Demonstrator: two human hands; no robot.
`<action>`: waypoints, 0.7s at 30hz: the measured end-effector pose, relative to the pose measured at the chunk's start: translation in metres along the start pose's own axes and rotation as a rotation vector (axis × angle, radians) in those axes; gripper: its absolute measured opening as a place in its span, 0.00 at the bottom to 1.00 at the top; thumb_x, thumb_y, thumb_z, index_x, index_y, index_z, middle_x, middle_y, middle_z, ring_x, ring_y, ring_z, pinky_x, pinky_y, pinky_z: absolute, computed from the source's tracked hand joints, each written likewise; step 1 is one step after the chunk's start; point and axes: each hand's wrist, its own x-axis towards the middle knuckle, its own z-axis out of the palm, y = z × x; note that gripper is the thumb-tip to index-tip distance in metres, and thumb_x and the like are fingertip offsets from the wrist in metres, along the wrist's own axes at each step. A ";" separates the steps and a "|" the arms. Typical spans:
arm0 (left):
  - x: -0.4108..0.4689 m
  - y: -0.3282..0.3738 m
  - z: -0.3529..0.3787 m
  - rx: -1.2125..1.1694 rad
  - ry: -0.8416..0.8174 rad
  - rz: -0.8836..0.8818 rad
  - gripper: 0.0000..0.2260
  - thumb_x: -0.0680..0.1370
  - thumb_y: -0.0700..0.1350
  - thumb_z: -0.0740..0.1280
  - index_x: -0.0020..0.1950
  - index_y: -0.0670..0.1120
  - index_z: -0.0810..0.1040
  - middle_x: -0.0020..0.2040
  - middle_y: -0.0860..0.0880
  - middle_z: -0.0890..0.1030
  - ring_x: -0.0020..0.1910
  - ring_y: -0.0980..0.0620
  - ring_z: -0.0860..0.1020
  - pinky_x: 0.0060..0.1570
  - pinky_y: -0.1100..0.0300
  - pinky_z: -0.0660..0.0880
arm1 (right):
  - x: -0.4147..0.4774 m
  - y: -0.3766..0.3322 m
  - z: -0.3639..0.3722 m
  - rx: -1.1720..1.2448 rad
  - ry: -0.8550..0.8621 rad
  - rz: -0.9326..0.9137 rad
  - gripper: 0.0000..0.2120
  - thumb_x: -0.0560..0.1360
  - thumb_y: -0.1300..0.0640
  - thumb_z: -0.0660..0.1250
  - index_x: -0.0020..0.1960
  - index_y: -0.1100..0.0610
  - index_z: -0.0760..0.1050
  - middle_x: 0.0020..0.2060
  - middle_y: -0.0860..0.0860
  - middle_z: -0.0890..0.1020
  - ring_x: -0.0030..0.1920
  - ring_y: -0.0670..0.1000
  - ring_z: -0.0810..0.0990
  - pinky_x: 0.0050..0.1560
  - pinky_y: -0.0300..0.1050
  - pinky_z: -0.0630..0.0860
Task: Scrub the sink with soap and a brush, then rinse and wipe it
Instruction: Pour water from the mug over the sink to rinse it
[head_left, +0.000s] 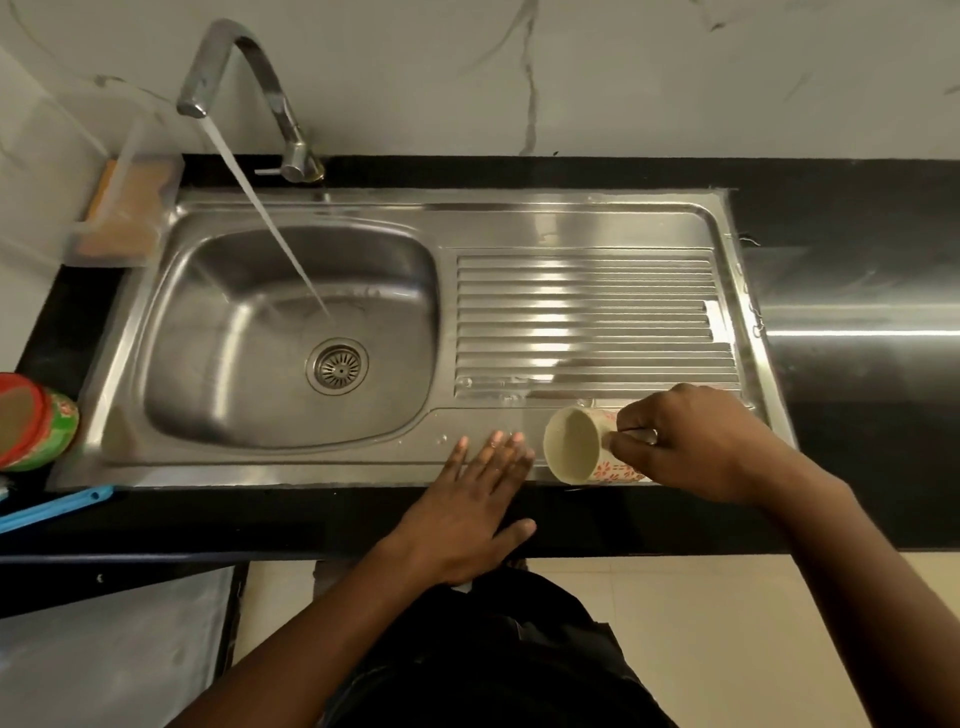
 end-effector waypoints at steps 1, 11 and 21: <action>0.007 0.007 0.000 0.003 -0.005 0.036 0.36 0.85 0.67 0.44 0.84 0.52 0.29 0.83 0.51 0.28 0.81 0.52 0.25 0.82 0.41 0.34 | -0.002 0.002 0.000 -0.014 -0.004 -0.002 0.17 0.80 0.38 0.61 0.41 0.48 0.77 0.38 0.45 0.84 0.35 0.47 0.79 0.38 0.47 0.79; 0.058 0.044 -0.007 0.022 0.061 -0.019 0.35 0.86 0.66 0.42 0.86 0.49 0.37 0.84 0.49 0.31 0.83 0.48 0.29 0.84 0.43 0.39 | -0.033 0.044 -0.016 0.195 -0.013 0.149 0.16 0.80 0.41 0.63 0.40 0.46 0.82 0.37 0.43 0.85 0.36 0.44 0.82 0.34 0.41 0.76; 0.118 0.096 -0.016 -0.012 0.143 0.109 0.36 0.86 0.66 0.45 0.86 0.48 0.37 0.85 0.48 0.32 0.82 0.48 0.28 0.82 0.41 0.36 | -0.054 0.096 -0.014 0.482 0.110 0.423 0.12 0.84 0.48 0.63 0.48 0.49 0.82 0.34 0.46 0.86 0.33 0.43 0.85 0.37 0.42 0.79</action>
